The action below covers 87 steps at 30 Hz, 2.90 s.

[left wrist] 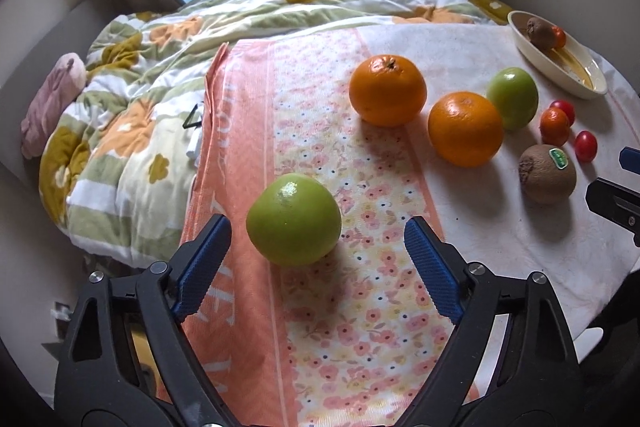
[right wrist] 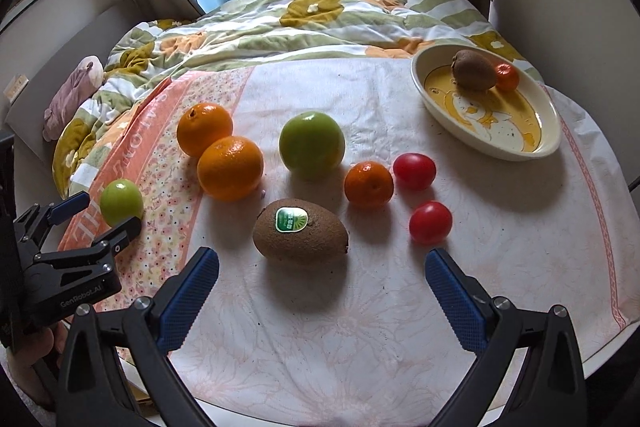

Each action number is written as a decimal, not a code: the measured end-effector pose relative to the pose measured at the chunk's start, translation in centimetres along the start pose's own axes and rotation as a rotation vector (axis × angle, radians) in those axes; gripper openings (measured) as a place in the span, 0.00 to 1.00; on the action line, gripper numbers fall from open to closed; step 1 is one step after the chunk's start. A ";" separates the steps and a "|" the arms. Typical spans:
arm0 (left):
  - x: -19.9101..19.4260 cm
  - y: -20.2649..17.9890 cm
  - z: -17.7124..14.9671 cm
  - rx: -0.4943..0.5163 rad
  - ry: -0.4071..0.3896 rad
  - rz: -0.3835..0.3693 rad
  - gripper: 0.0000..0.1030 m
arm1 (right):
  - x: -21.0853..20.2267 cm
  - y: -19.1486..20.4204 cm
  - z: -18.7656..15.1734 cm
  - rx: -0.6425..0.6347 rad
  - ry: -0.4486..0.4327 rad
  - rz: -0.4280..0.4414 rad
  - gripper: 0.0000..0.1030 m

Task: Organize fruits
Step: 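Grasp the green apple with the left tool while the right tool grasps the labelled kiwi, then carry the green apple into the bowl and open the left tool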

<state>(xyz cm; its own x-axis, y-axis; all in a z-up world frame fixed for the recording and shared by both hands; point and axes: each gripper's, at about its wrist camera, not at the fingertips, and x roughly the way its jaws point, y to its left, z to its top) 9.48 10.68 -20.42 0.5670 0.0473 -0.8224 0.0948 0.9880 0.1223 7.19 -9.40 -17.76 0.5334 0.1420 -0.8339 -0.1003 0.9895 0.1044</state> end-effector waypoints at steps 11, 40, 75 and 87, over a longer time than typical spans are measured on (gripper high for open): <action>1.8 0.8 0.6 -0.023 0.054 0.018 0.73 | 1.5 0.2 0.0 0.016 0.028 0.017 1.00; 1.3 0.9 -0.3 0.005 0.067 -0.044 0.57 | 5.2 1.3 1.0 0.053 0.067 -0.001 0.86; -9.2 -0.5 6.8 0.048 -0.118 -0.136 0.57 | -6.7 -0.1 4.4 0.038 -0.103 -0.011 0.62; -10.4 -8.4 11.9 -0.016 -0.144 -0.201 0.57 | -9.6 -9.7 8.0 0.021 -0.150 0.004 0.62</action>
<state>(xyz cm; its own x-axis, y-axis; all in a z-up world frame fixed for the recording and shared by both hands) 12.51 0.09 -6.26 0.6490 -0.1709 -0.7414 0.2052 0.9777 -0.0458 9.75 -20.13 -6.47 0.6527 0.1471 -0.7432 -0.0858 0.9890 0.1204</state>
